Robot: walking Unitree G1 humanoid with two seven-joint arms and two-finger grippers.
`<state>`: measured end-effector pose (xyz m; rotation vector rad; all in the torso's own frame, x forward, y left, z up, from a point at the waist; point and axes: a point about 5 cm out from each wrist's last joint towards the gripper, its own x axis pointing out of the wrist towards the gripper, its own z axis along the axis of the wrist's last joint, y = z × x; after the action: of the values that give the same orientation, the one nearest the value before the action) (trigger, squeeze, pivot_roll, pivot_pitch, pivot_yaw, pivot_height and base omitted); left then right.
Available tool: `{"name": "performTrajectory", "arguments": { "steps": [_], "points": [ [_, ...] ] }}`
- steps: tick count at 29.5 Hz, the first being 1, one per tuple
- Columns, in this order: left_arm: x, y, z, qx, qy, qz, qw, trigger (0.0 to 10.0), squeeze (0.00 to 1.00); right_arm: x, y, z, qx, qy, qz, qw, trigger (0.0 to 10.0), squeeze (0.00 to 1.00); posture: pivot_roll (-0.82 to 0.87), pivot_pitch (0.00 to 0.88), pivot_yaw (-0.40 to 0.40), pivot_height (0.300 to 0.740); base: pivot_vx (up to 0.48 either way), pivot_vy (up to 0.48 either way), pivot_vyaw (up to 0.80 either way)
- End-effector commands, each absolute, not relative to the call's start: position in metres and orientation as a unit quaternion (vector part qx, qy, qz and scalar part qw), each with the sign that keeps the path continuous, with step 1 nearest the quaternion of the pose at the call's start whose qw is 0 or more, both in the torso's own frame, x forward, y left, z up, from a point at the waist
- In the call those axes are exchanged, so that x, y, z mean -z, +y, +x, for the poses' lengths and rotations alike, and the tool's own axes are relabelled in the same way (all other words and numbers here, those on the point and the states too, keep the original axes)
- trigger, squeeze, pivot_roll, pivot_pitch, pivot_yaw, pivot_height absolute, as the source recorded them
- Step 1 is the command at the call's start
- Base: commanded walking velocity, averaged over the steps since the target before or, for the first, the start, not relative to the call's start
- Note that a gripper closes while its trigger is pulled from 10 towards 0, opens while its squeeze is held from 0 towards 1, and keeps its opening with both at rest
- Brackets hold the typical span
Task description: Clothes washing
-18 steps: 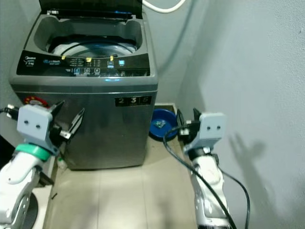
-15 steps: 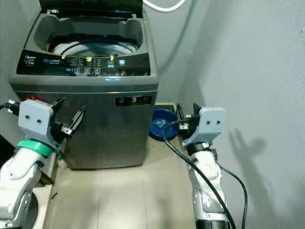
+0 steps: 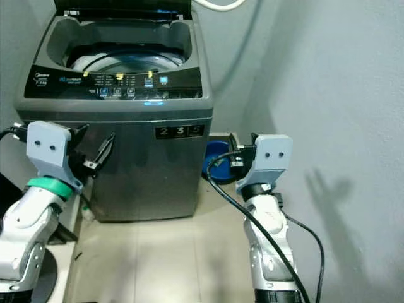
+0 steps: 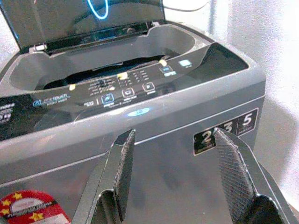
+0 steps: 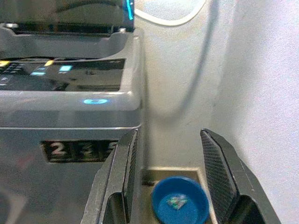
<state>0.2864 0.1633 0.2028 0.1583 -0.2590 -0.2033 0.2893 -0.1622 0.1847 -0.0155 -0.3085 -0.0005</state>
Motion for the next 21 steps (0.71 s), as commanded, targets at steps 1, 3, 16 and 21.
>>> {"name": "performTrajectory", "arguments": {
  "steps": [1,3,16,21],
  "points": [
    [-0.208,0.165,0.288,0.104,-0.130,0.082,0.983,10.0,0.00,-0.191,-0.161,0.289,0.007,-0.166,0.008,0.986,10.0,0.00,0.01,0.043,0.091,0.740,0.000,0.000,0.00],
    [-0.208,0.165,0.288,0.104,-0.130,0.082,0.983,10.0,0.00,-0.191,-0.161,0.289,0.007,-0.166,0.008,0.986,10.0,0.00,0.01,0.043,0.091,0.740,0.000,0.000,0.00],
    [-0.192,0.168,0.294,0.084,-0.108,0.073,0.988,10.0,0.00,-0.172,-0.156,0.305,-0.005,-0.113,0.091,0.989,10.0,0.00,0.00,0.009,0.059,0.740,0.000,0.000,0.00],
    [-0.189,0.168,0.295,0.080,-0.104,0.072,0.989,10.0,0.00,-0.174,-0.159,0.309,-0.008,-0.115,0.091,0.989,10.0,0.00,0.00,0.001,0.045,0.740,0.000,0.000,0.00]
  ]
}}
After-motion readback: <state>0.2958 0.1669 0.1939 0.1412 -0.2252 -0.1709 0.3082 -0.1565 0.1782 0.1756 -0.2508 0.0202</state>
